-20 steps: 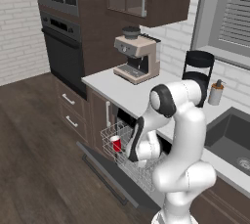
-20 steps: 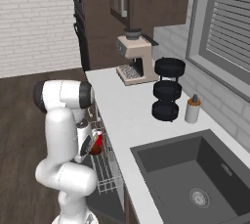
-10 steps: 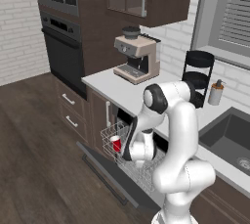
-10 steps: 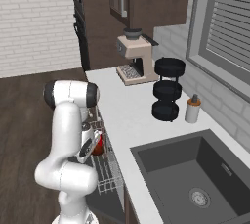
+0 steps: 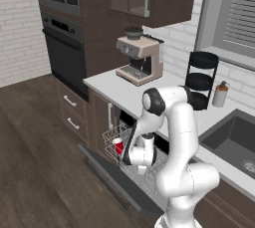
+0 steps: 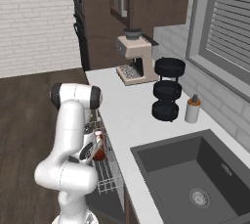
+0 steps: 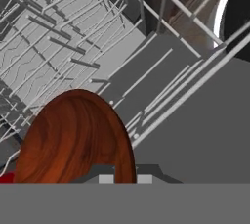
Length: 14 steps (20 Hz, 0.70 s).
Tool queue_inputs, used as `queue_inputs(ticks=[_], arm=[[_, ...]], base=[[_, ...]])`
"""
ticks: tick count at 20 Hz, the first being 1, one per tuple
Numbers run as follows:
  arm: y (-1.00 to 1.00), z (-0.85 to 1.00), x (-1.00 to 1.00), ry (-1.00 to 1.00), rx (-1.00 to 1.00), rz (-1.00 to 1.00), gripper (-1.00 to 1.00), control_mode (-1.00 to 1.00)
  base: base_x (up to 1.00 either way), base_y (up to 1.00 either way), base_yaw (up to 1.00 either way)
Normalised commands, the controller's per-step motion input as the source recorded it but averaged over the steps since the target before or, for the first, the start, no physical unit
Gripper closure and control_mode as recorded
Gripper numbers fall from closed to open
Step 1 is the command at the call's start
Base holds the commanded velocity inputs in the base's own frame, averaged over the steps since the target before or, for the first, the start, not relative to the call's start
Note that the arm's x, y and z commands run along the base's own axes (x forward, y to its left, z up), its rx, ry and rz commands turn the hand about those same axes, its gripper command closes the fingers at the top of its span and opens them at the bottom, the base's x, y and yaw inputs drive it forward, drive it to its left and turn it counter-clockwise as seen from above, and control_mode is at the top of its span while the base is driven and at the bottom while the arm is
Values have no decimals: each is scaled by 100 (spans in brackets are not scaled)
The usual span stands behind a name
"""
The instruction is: Pick up the cup and bowl from the counter, place them in the dishwasher, and close the dishwasher door.
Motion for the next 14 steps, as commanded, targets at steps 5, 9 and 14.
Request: queue_inputs(ticks=[5,9,14], arm=[[-21,-7,0,-2,1,0,100,-100],[-29,0,5,0,1,0,100,-100],[-17,-27,14,4,0,1,100,-100]], base=[[0,0,0],[0,0,0],[0,0,0]])
